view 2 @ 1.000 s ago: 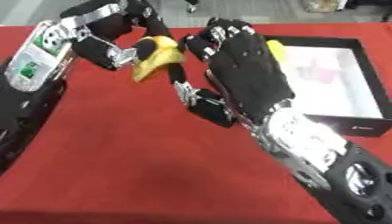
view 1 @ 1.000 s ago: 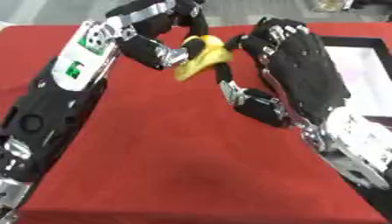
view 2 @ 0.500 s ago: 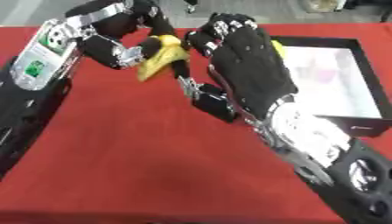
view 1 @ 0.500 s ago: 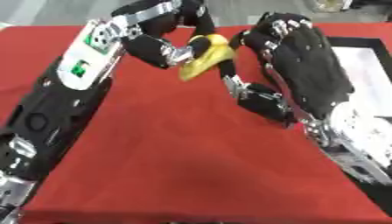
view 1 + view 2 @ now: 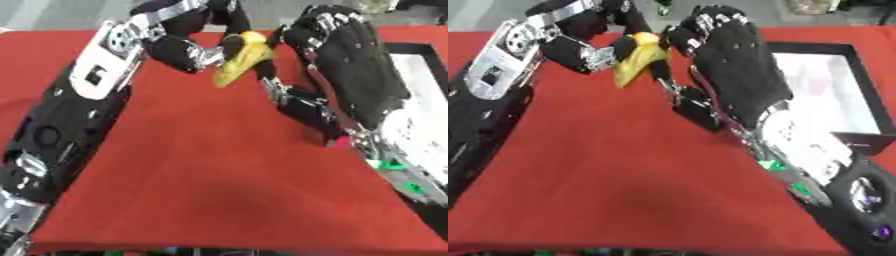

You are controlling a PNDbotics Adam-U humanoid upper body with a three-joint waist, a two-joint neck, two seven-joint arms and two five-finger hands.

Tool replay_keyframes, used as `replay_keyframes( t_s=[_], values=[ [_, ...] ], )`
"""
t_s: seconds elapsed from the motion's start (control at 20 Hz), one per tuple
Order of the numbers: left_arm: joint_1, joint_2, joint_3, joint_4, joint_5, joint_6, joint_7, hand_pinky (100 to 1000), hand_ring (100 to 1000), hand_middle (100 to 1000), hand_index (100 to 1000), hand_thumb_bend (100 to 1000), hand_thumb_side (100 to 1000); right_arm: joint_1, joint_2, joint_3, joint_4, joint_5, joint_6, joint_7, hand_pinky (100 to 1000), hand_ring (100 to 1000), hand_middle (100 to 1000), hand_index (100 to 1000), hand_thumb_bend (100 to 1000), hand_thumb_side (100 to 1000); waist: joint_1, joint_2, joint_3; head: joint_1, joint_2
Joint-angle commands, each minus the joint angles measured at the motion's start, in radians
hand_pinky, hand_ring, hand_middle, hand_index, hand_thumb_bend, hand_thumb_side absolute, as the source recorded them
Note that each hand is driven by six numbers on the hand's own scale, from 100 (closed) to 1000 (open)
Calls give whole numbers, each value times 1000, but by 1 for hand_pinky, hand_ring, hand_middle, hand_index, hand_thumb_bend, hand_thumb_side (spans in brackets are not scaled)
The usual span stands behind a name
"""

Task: Pick up the objects with one hand, pass them to the other hand, and then place them into the box on the other side of the table.

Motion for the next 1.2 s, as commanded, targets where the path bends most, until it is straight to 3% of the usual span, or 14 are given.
replay_keyframes(
  t_s=[0.05, 0.4, 0.7, 0.9, 1.2],
  values=[
    [-37, -11, 30, 21, -5, -172, -161, 762, 627, 533, 663, 100, 409, -18, -32, -33, -9, 2, -15, 8, 520, 476, 218, 189, 100, 182, -3, -23, -4, -5, 5],
    [-77, -69, 42, 100, -42, -184, -161, 785, 676, 597, 708, 100, 635, -8, -78, -85, -9, -11, -36, 23, 558, 457, 243, 178, 100, 107, -13, -33, -27, -55, 5],
    [-127, -122, 74, 199, -104, -209, -161, 795, 703, 636, 727, 100, 717, 30, -147, -141, -9, -26, -6, 21, 547, 457, 243, 173, 100, 116, -17, -38, -52, -102, 5],
    [-164, -141, 109, 272, -164, -269, -161, 806, 737, 684, 747, 100, 751, 74, -195, -167, -9, -27, 73, 6, 517, 471, 238, 175, 100, 166, -11, -34, -64, -127, 5],
    [-198, -167, 172, 329, -239, -344, -155, 824, 781, 753, 774, 100, 764, 139, -252, -177, -9, -27, 247, 12, 461, 522, 244, 179, 100, 301, -1, -27, -72, -167, 5]
  ],
)
